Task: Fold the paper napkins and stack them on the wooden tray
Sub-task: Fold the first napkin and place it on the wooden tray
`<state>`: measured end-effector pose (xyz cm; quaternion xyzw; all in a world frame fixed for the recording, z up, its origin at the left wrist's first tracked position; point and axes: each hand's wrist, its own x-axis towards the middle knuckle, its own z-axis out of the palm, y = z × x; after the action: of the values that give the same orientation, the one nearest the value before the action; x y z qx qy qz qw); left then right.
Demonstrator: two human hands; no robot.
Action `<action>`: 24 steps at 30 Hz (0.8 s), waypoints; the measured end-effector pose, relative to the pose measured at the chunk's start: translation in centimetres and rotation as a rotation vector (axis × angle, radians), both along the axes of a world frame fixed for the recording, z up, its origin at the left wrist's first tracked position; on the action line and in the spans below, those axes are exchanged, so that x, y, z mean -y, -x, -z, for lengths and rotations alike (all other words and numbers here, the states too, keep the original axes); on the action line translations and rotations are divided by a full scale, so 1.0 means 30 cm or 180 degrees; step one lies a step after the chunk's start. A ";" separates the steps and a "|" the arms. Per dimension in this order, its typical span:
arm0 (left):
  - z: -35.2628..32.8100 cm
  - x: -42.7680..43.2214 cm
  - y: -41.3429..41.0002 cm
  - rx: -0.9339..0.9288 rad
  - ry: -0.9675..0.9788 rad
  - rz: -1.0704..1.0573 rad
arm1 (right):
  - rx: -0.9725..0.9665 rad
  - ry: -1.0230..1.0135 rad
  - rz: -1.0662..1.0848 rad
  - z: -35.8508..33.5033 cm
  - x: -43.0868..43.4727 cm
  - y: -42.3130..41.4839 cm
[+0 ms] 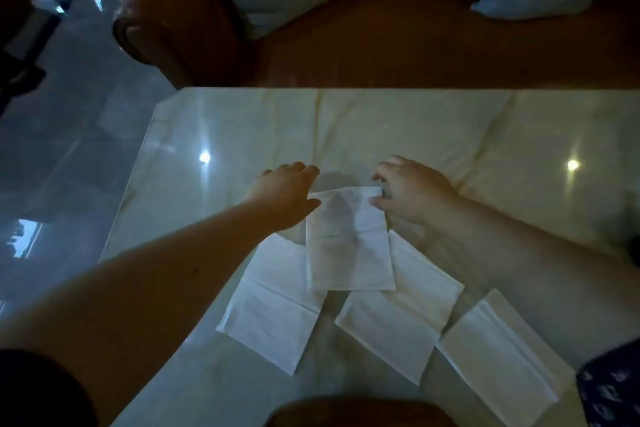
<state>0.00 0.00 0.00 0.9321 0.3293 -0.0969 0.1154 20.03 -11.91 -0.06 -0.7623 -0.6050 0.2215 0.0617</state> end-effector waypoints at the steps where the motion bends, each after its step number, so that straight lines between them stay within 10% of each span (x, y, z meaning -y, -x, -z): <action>1: 0.015 -0.006 -0.003 0.0053 0.0159 -0.0054 | 0.0012 0.0019 0.0003 0.007 -0.011 0.000; 12: 0.123 -0.040 -0.017 0.0216 0.0490 -0.0305 | -0.0229 0.0295 0.0169 0.064 -0.059 -0.012; 24: -0.017 0.145 0.134 0.0914 0.0089 0.0158 | -0.0789 -0.0868 -0.0221 -0.007 0.192 0.097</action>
<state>-4.03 -4.34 0.51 0.9426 0.2848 0.0301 0.1718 17.13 -17.66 0.15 -0.6924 -0.6431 0.2318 0.2309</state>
